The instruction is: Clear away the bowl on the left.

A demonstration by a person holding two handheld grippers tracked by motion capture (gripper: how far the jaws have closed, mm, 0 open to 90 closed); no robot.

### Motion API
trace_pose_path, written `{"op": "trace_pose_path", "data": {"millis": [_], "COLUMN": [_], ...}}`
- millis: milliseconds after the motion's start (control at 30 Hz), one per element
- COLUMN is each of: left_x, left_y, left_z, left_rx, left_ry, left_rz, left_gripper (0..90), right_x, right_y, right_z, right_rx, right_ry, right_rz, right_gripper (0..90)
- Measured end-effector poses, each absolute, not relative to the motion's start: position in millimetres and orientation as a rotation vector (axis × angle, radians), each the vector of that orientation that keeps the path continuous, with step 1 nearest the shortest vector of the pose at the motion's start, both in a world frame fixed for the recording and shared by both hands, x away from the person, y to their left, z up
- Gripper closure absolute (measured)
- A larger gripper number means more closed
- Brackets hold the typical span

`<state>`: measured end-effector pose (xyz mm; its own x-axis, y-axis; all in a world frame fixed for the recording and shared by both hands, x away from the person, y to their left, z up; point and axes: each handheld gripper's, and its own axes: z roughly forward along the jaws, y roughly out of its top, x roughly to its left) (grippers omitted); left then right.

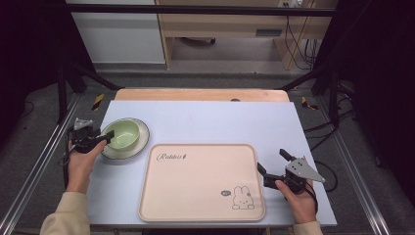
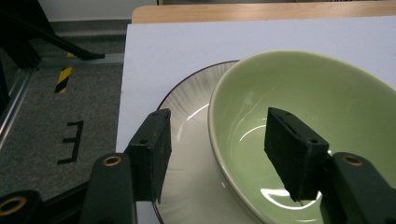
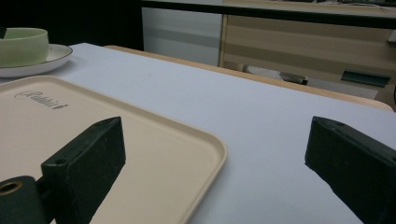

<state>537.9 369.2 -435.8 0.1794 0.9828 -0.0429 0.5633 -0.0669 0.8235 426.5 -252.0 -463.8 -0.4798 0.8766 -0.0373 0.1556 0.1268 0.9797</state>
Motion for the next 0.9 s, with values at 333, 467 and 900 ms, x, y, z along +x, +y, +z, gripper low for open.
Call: {"op": "trace_pose_path", "data": {"millis": [333,467,900], "left_x": [540,541,551], "left_y": [370,368,366], "left_z": [-442,-443,-446], "left_rx": [1.737,1.748,1.75], "left_ry": [1.539,1.548,1.556], "left_rz": [0.669,0.652,0.601], "left_gripper": [57.6,60.2,76.7], "right_x": [426,426,426], "right_y": [-253,-253,-253], "right_z": [-463,-463,-464], "right_rx": [1.011,1.015,1.022], "right_ry": [1.748,1.744,1.757], "right_rz": [1.413,1.427,1.426], "right_gripper": [5.0,4.9,4.9]}}
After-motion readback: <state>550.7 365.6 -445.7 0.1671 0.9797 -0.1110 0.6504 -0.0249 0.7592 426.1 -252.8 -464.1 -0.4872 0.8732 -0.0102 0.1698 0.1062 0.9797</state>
